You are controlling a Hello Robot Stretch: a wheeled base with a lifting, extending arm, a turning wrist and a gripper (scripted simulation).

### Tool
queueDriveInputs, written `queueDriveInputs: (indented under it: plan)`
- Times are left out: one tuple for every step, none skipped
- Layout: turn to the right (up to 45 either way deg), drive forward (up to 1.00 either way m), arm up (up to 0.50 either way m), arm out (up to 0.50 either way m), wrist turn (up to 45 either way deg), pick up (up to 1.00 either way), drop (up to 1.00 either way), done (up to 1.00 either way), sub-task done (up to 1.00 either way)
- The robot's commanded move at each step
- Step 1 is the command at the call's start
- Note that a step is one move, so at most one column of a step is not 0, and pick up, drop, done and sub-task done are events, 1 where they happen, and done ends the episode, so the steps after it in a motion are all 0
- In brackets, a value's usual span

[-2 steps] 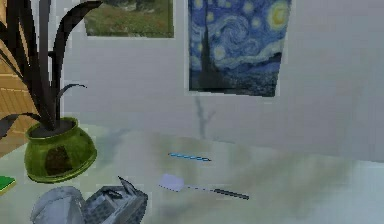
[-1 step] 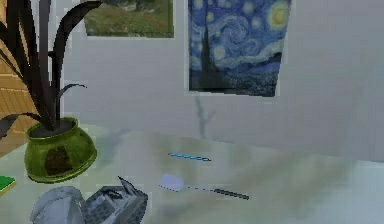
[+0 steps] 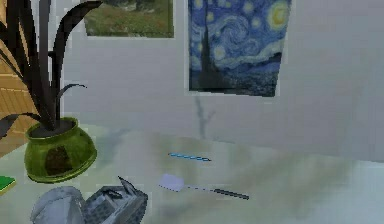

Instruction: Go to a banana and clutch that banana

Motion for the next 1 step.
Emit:
queueDriveInputs:
  plan:
    - [0.0, 0.00, -0.14, 0.00, 0.0, 0.00, 0.00, 0.00, 0.00]
